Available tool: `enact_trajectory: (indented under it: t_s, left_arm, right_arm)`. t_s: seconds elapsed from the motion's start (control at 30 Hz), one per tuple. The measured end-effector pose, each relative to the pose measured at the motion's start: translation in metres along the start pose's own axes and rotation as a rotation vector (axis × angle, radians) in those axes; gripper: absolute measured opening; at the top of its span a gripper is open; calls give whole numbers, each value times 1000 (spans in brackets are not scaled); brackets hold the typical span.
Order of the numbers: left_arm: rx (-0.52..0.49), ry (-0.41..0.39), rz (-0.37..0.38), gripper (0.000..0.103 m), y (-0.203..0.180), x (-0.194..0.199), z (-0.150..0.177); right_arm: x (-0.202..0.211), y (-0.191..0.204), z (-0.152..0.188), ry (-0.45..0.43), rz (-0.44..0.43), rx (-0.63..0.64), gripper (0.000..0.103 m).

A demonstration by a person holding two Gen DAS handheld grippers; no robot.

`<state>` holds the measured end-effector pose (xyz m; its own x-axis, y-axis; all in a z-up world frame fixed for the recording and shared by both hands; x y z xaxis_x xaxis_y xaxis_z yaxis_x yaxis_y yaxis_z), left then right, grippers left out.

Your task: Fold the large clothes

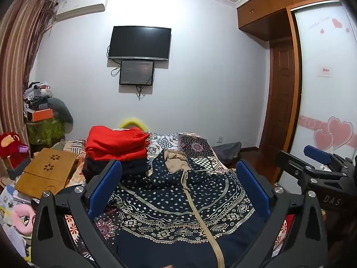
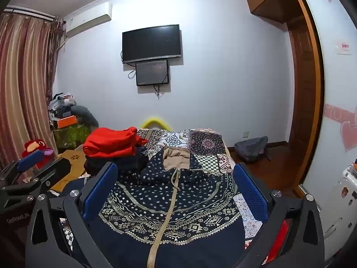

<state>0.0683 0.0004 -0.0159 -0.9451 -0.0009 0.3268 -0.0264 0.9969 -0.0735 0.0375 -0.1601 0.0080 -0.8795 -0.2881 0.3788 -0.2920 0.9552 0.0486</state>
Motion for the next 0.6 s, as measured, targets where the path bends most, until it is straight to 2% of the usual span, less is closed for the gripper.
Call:
enact_trajectory:
  t_s: [0.13,0.43,0.6]
  left_arm:
    - [-1,-1,-29,103,0,-1,0]
    - [30,-3,-27,103,6,-1,11]
    - [35,16,-22,103,16,-6,6]
  right_arm:
    - [0,1,1,2,-2,-3,103]
    - [-1,1,-3,9,-2,-1,103]
    - [-2,4,2,11,-2,-1,103]
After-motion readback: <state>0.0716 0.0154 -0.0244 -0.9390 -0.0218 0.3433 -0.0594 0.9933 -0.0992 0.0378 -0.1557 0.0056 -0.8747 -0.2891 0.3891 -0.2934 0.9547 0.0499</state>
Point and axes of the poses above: each gripper's, at about its wrist camera, not at the fingertips, and x roughly against the way its jaws point, y to its left, z to its underside, the point moved 7 cm from there along -x, roughly the way its jaws point, and after that the axes turned 6 degrees about y, right-handed, at the moved point
